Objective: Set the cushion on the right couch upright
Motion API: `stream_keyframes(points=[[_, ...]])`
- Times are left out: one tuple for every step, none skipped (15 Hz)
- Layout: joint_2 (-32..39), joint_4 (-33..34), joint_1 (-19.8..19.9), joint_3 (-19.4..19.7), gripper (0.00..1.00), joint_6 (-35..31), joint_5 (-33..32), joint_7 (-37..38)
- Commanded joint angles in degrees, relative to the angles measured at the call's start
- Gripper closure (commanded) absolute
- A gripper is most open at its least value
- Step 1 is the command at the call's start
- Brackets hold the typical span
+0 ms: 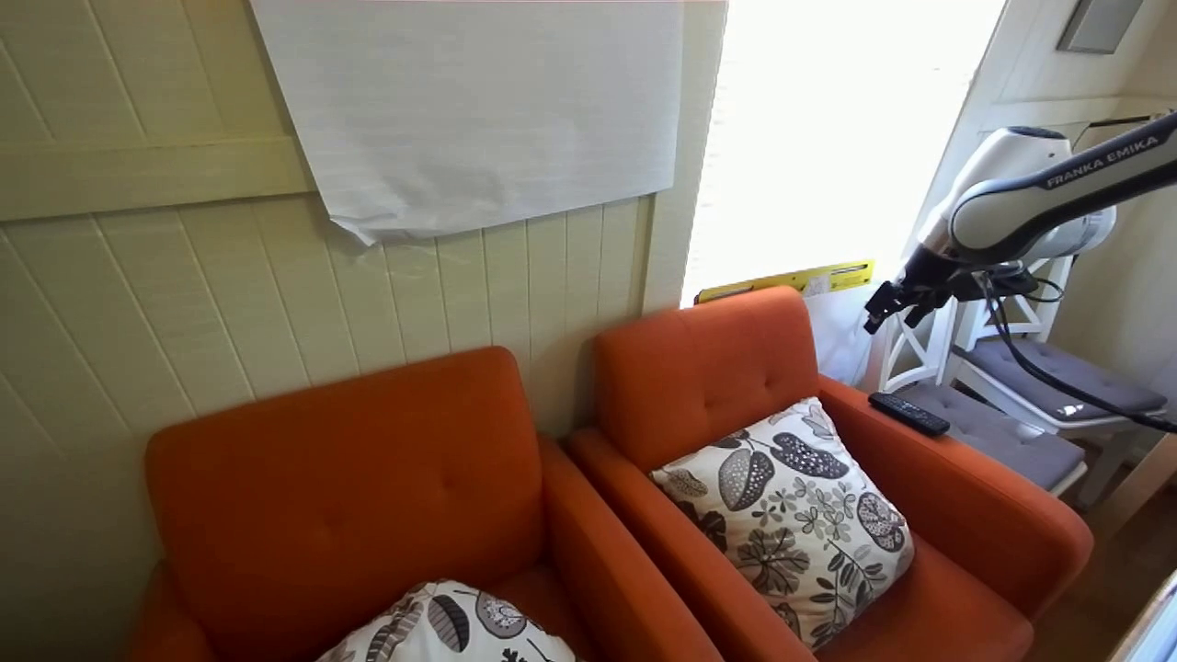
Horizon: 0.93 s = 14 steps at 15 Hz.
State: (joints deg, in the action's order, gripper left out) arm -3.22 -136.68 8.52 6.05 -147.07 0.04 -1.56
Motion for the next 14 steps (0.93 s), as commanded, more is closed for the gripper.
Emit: stream_keyframes(points=[[-0.04, 0.08, -0.47, 0.47, 0.0, 0.16, -0.09, 0.08], [0.75, 0.56, -0.78, 0.41, 0.0, 0.08, 1.62, -0.99], [1.85, 1.04, -1.03, 0.25, 0.0, -0.39, 2.28, -0.93], [2.66, 1.37, -1.2, 0.09, 0.0, -0.37, 2.06, -0.6], [3.45, 1.67, -1.54, -0.05, 0.0, -0.33, 2.75, -1.08], [4.1, 1.9, -1.79, -0.2, 0.0, -0.34, 3.34, -1.4], [4.96, 2.51, -2.26, -0.65, 0.0, -0.15, 3.25, -0.36], [5.82, 3.02, -2.57, -0.89, 0.0, 0.05, 3.55, -0.12], [6.87, 3.36, -2.4, -0.73, 0.0, 0.03, 4.61, -1.17], [8.27, 4.29, -2.38, -0.77, 0.0, 1.02, 6.01, -1.55], [9.66, 5.27, -2.31, -0.87, 0.0, 1.82, 6.78, -0.86], [11.1, 6.17, -2.15, -0.85, 0.0, 2.03, 7.21, -0.25], [13.1, 7.52, -2.02, -0.7, 0.0, 1.92, 7.35, 1.52], [15.13, 8.94, -1.9, -0.58, 0.0, 1.71, 7.79, 3.36]])
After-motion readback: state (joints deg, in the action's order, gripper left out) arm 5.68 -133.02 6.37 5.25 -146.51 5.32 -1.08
